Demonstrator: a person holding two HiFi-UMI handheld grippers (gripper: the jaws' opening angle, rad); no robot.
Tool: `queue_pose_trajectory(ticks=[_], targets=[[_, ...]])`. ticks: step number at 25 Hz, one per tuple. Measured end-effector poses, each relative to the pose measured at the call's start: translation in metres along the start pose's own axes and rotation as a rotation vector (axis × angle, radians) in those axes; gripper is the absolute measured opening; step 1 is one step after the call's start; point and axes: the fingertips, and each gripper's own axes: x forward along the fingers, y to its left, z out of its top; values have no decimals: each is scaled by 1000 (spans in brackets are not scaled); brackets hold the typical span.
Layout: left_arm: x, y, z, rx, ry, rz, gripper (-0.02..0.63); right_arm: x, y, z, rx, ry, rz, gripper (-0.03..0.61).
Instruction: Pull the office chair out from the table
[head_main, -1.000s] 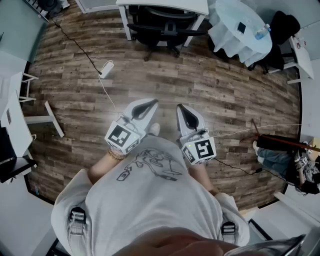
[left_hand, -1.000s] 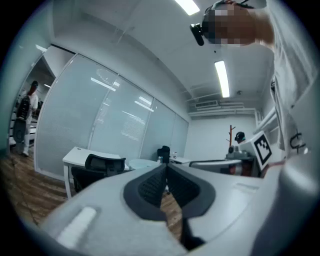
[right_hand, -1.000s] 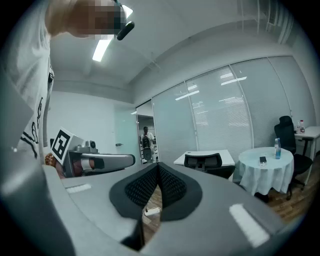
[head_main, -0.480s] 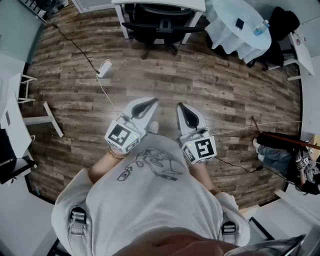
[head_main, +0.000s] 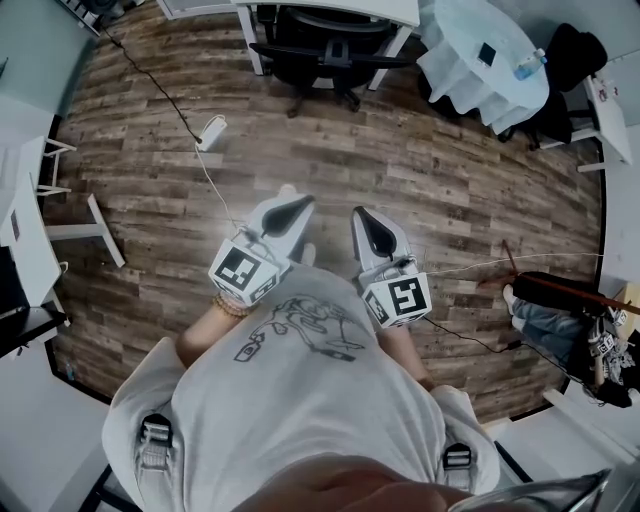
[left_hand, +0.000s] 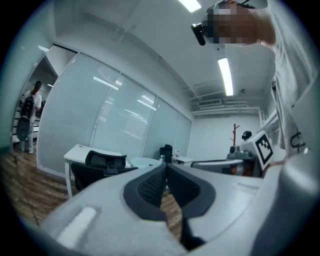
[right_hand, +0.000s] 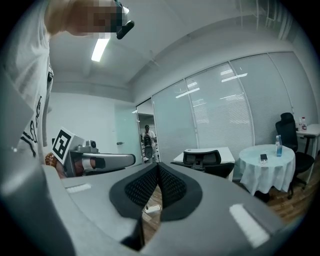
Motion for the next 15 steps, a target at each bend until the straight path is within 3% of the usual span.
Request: queue_pose_trajectory(ticks=[15], targets=[[31,47,2,-15,-2,11,5,48,-29,4,-22,28,20,6]])
